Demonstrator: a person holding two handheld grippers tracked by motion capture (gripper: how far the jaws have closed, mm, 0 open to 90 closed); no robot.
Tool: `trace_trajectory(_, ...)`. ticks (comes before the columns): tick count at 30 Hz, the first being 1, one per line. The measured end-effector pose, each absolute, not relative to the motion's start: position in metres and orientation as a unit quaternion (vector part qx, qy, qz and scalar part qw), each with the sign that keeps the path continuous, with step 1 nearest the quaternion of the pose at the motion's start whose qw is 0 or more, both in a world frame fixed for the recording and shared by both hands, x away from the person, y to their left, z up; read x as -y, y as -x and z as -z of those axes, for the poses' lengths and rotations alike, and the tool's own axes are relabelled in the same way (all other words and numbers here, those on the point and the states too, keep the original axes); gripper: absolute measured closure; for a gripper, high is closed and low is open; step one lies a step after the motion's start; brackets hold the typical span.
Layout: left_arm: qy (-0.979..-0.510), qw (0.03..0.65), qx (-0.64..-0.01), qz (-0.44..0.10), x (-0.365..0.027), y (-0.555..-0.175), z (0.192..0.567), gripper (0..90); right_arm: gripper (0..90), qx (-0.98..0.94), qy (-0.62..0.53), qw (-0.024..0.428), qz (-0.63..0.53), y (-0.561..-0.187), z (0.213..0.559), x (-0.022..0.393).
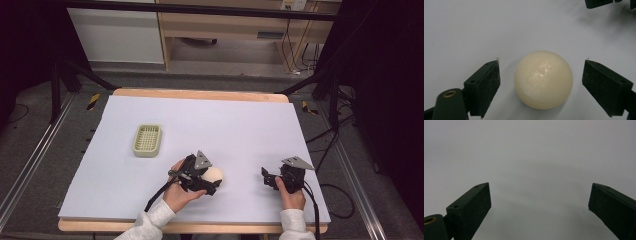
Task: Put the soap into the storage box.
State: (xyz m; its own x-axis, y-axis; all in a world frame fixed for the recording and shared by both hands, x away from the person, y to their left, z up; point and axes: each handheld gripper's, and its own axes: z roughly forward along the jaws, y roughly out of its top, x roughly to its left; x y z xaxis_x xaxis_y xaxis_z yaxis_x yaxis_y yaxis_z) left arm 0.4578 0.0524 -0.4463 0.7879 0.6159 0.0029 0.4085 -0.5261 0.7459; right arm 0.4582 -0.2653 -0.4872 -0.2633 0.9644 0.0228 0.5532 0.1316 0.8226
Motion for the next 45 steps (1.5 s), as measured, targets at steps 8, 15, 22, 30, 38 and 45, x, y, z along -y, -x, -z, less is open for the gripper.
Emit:
trace_trajectory(8,-0.868,0.375,-0.299,-0.13,-0.046,-0.46,0.453,14.4,4.7,-0.701,-0.541,0.272,-0.376,-0.459,0.487,0.266)
trace_trajectory(15,-0.87,0.369,-0.302,-0.128,-0.041,-0.462,0.46,14.0,4.7,-0.701,-0.542,0.273,-0.376,-0.458,0.487,0.266)
trace_trajectory(22,-0.87,0.361,-0.311,-0.125,-0.041,-0.466,0.466,15.3,4.7,-0.701,-0.542,0.272,-0.376,-0.459,0.487,0.266)
trace_trajectory(30,-0.871,0.358,-0.312,-0.123,-0.039,-0.465,0.471,18.6,4.8,-0.701,-0.542,0.272,-0.376,-0.459,0.487,0.266)
trace_trajectory(38,-0.87,0.359,-0.316,-0.119,-0.038,-0.467,0.474,20.6,4.7,-0.7,-0.542,0.272,-0.377,-0.458,0.487,0.266)
trace_trajectory(45,-0.869,0.359,-0.318,-0.12,-0.036,-0.466,0.476,23.5,4.7,-0.7,-0.542,0.272,-0.377,-0.458,0.487,0.266)
